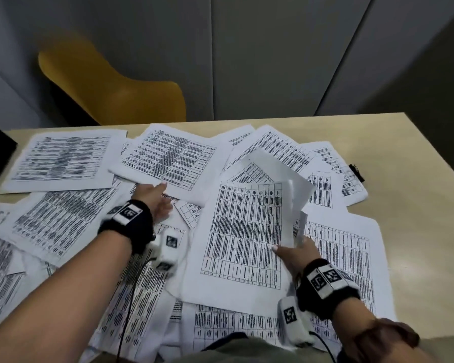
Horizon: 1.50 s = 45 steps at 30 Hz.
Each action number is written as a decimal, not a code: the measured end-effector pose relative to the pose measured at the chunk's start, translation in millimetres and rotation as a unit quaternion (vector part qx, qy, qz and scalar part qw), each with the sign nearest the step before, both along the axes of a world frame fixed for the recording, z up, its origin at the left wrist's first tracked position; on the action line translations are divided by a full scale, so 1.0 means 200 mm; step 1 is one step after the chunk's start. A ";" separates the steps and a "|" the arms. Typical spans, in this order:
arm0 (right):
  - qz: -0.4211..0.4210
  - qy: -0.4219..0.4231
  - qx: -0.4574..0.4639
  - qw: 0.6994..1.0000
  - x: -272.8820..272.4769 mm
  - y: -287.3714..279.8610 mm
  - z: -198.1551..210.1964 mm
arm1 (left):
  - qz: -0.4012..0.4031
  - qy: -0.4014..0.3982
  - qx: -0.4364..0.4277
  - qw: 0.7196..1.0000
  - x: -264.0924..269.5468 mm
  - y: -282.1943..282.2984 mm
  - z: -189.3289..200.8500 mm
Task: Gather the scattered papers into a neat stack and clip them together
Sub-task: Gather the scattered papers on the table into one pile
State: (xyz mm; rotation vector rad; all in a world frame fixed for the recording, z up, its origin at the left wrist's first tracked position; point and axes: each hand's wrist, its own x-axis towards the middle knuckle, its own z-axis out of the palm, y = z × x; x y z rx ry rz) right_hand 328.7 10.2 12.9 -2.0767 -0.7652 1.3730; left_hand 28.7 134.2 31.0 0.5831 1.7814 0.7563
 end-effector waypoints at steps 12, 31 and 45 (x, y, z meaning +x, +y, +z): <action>-0.001 0.025 0.018 1.000 0.01 -0.03 -0.02 | -0.188 0.320 -0.117 0.921 0.08 0.19 -0.20; -0.044 0.138 0.001 0.989 0.01 0.02 0.01 | -0.379 0.223 -0.039 0.897 0.03 -0.41 -0.08; 0.022 0.048 -0.017 0.998 -0.05 0.01 -0.01 | -0.115 0.393 -0.100 0.907 -0.29 -0.60 -0.12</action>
